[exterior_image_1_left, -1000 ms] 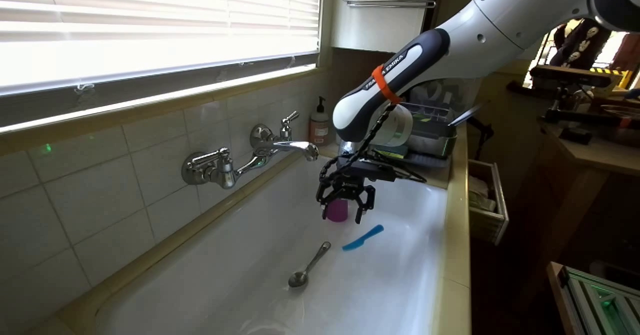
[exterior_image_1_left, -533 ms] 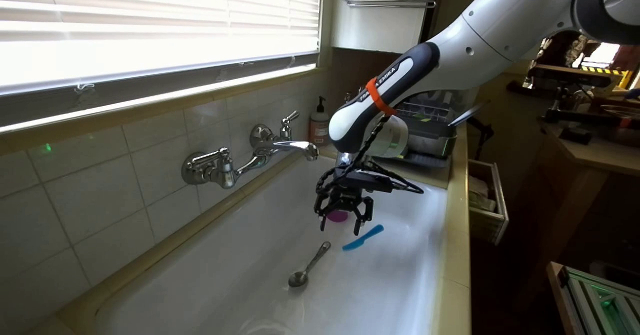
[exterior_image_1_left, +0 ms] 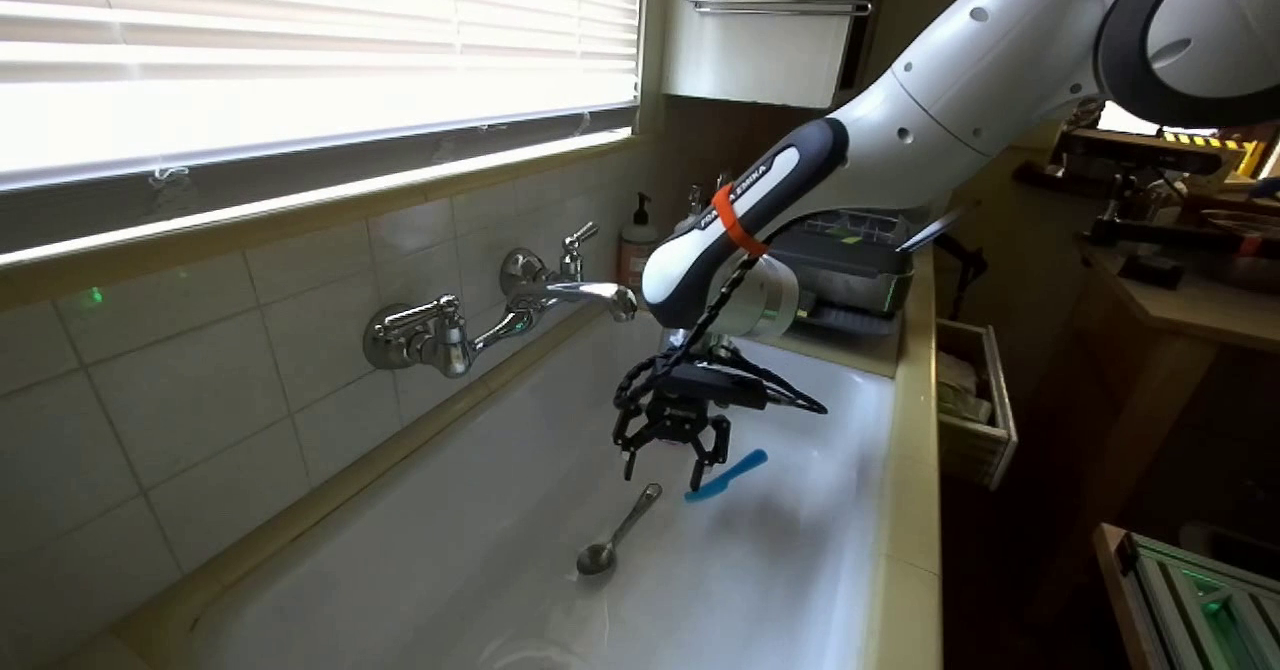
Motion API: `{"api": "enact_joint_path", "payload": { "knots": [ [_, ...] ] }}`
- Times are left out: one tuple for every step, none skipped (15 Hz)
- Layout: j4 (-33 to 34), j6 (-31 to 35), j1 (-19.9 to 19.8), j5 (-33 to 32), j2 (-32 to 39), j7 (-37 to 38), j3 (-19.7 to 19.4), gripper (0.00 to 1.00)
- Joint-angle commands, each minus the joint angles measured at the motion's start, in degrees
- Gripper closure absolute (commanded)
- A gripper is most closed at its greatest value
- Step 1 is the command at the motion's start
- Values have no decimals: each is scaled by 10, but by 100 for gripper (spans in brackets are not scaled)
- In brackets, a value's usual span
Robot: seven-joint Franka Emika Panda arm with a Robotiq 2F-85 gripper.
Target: Open the faucet then close it and put the silver spoon on the dishrack.
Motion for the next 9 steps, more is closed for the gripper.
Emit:
{"api": "enact_joint_path", "payload": {
  "knots": [
    [40,22,-1,19,43,-9,10,0],
    [47,22,-1,20,51,-8,12,0],
    [53,24,-1,20,57,-8,14,0],
    [59,25,0,19,64,-7,15,0],
    [65,26,1,18,70,-5,16,0],
    [70,28,2,18,76,-5,18,0],
    [76,29,3,17,82,-5,19,0],
    [82,31,4,16,88,-4,19,0],
    [87,34,5,15,93,-4,20,0]
  ]
}}
